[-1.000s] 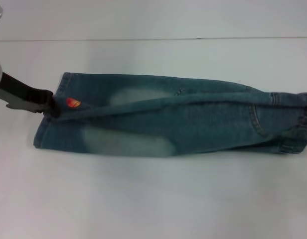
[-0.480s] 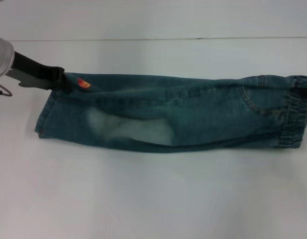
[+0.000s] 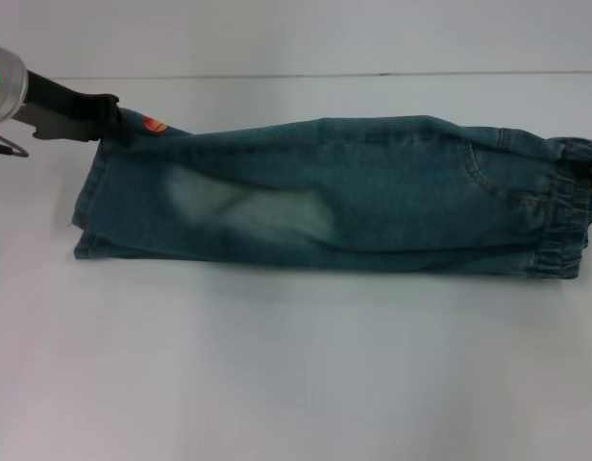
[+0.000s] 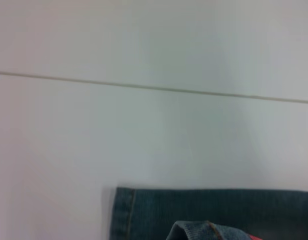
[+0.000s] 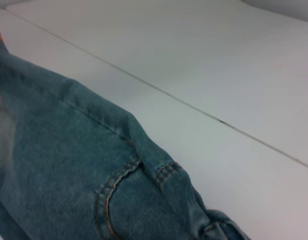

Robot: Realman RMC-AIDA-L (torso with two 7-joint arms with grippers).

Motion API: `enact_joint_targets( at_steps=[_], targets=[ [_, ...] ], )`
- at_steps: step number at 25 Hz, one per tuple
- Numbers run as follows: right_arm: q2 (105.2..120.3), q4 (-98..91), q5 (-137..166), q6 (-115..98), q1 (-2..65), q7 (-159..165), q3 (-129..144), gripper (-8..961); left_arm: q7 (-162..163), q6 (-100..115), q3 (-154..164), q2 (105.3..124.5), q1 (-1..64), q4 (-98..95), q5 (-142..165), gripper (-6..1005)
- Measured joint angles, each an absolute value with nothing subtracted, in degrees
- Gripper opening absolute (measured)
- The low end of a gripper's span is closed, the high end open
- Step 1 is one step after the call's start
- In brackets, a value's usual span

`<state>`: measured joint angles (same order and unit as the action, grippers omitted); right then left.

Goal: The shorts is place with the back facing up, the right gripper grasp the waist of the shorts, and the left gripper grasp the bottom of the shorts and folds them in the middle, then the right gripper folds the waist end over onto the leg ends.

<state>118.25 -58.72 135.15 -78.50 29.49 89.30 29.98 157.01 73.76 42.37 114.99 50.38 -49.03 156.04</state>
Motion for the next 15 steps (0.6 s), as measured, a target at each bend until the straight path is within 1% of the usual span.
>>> enact_joint_targets(
  at_steps=[8, 13, 15],
  targets=[
    [118.60, -57.4, 134.6, -77.0, 29.8, 87.8, 30.5, 117, 157.8, 70.5, 42.4, 115.39, 51.8, -46.6, 156.2, 109],
    [116.76, -52.3, 134.6, -76.5, 31.2, 87.7, 32.5, 142, 159.4, 69.3, 42.3, 115.11, 51.6, -46.6, 156.0, 122],
    [116.53, -51.7, 135.3, -75.6, 31.4, 88.2, 33.1, 152, 160.4, 69.0, 42.1, 115.08, 51.3, -47.0, 156.0, 127]
  ],
)
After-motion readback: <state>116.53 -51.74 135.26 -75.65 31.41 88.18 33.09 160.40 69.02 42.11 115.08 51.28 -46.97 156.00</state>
